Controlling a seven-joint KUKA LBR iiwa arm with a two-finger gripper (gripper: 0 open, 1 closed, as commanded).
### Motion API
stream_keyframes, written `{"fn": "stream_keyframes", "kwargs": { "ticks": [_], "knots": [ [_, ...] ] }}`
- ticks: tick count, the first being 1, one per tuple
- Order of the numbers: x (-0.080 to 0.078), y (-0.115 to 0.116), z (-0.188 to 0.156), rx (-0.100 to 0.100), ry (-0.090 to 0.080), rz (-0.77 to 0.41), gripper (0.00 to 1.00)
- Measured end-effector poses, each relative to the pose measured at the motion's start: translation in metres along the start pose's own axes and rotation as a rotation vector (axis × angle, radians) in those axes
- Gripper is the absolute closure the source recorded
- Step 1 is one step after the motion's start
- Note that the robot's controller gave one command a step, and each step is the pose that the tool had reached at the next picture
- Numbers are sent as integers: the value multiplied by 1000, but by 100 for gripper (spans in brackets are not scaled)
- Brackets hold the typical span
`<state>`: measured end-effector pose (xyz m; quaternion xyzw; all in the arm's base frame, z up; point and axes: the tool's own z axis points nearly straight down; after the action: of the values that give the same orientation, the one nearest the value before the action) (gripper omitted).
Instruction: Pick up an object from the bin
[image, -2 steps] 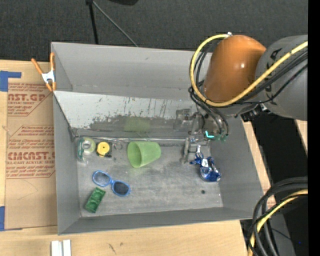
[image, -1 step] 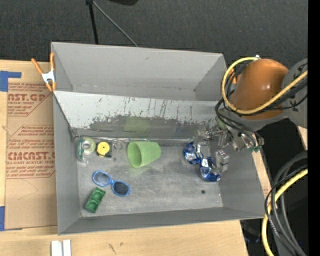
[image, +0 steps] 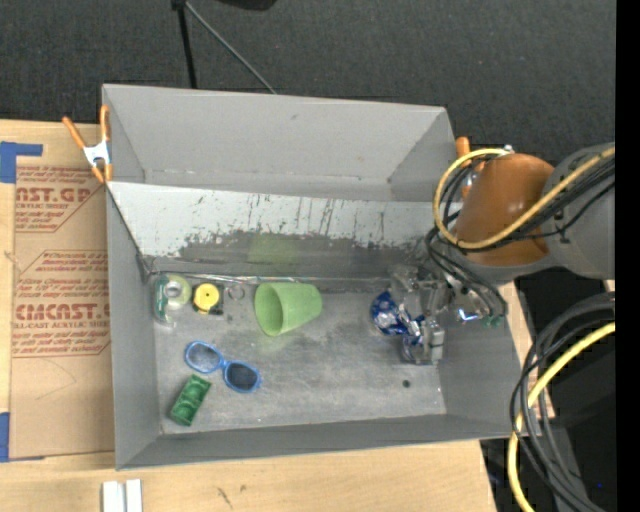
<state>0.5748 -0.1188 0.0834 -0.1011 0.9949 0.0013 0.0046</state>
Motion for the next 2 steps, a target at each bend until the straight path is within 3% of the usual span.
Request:
{"fn": "stream_keyframes", "kwargs": {
  "ticks": [1, 2],
  "knots": [
    [0, -1, -2, 5, -3, -2, 100],
    [2, 0, 2, 2, 5, -3, 0]
  ]
}}
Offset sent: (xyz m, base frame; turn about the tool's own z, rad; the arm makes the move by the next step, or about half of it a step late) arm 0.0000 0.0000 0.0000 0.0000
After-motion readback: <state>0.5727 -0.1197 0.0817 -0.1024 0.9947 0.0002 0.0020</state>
